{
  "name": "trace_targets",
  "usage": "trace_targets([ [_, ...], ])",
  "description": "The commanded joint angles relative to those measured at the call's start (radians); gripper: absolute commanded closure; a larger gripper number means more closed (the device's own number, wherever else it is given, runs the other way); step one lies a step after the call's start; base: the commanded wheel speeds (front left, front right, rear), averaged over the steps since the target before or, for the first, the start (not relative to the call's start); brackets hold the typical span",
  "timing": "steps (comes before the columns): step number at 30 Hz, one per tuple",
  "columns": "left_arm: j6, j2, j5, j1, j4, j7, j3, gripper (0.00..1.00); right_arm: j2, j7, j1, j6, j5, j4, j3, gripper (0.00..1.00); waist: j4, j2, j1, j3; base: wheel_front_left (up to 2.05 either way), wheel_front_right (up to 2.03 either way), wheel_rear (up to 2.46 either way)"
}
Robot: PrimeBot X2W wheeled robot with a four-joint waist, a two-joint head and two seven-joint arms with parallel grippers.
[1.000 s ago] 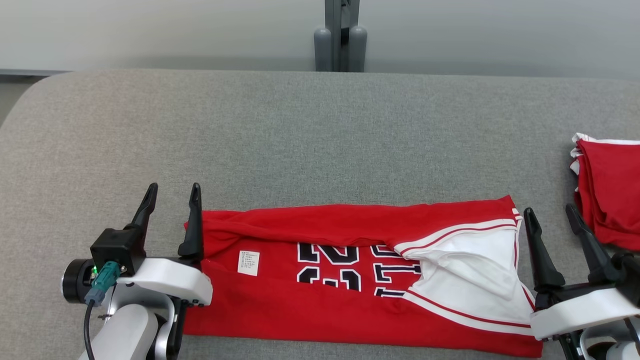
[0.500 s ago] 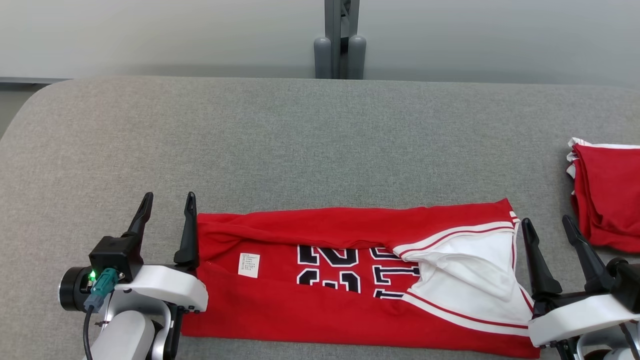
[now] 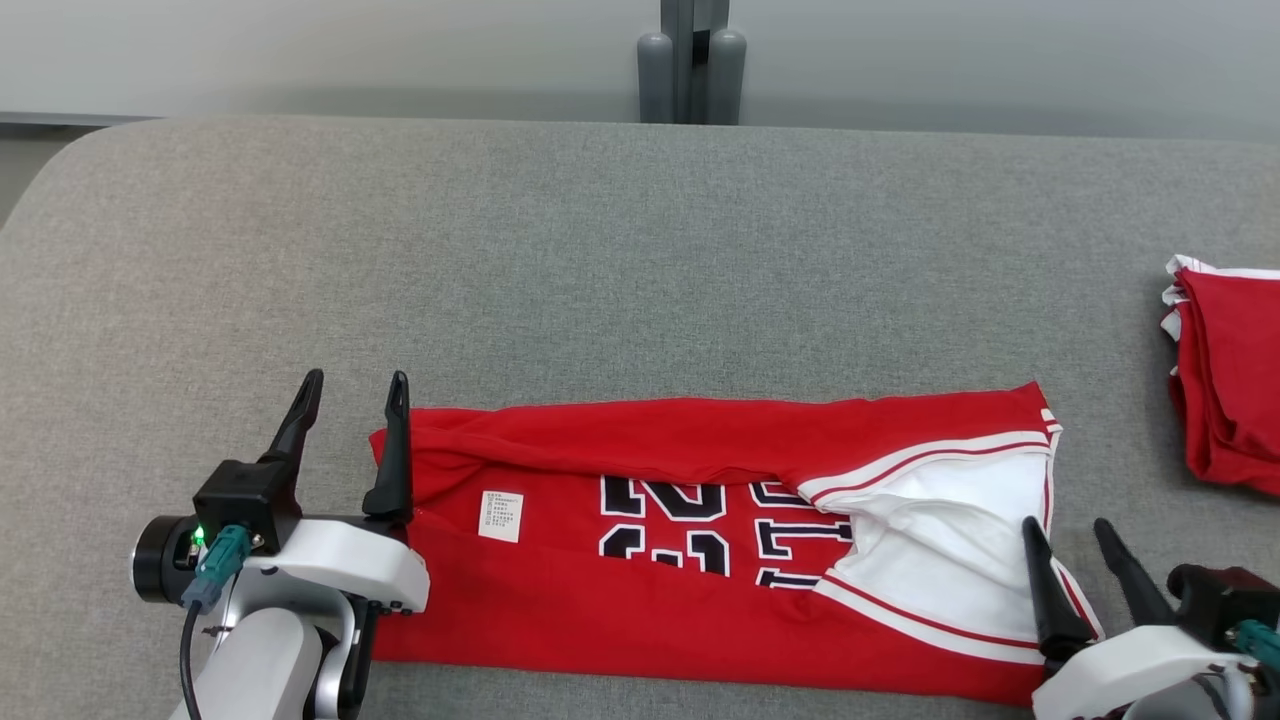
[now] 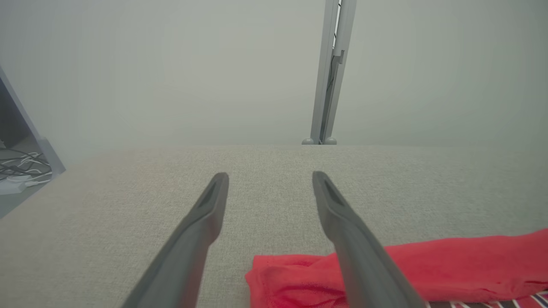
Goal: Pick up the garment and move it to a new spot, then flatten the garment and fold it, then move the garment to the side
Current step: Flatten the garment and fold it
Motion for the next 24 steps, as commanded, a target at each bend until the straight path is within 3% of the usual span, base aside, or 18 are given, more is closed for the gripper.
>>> trace_targets([
  [1, -0.003, -0.001, 0.010, -0.017, 0.003, -0.002, 0.002, 0.00, 0.000, -0.013, -0.018, 0.000, 0.015, 0.033, 0.007, 0.00, 0.001, -0.0001, 0.0000, 0.005, 0.00, 0.00, 0.00],
  [12, -0.010, -0.005, 0.023, -0.023, 0.007, -0.002, 0.026, 0.00, 0.024, -0.041, -0.038, 0.002, 0.098, 0.235, 0.114, 0.00, -0.002, -0.0001, 0.0000, 0.018, 0.00, 0.00, 0.00],
  [13, -0.011, -0.005, 0.022, -0.021, 0.008, -0.002, 0.028, 0.00, 0.027, -0.043, -0.041, 0.003, 0.112, 0.242, 0.134, 0.12, -0.003, -0.0001, 0.0000, 0.017, 0.00, 0.00, 0.00],
  [14, -0.011, -0.005, 0.022, -0.021, 0.008, -0.002, 0.028, 0.00, 0.027, -0.043, -0.041, 0.003, 0.112, 0.242, 0.134, 0.12, -0.003, -0.0001, 0.0000, 0.017, 0.00, 0.00, 0.00],
  [15, -0.014, -0.005, 0.021, -0.020, 0.008, -0.002, 0.029, 0.00, 0.029, -0.035, -0.042, 0.004, 0.128, 0.250, 0.155, 0.62, -0.004, -0.0001, 0.0000, 0.017, 0.00, 0.00, 0.00],
  [16, -0.015, -0.005, 0.022, -0.019, 0.008, -0.002, 0.031, 0.00, 0.031, -0.033, -0.043, 0.004, 0.141, 0.254, 0.170, 1.00, -0.006, -0.0001, 0.0000, 0.017, 0.00, 0.00, 0.00],
  [24, -0.023, -0.005, 0.027, -0.033, 0.003, -0.002, 0.037, 0.00, -0.043, -0.100, -0.076, -0.004, 0.209, 0.252, 0.102, 1.00, -0.016, -0.0001, 0.0000, 0.022, 0.00, 0.00, 0.00],
])
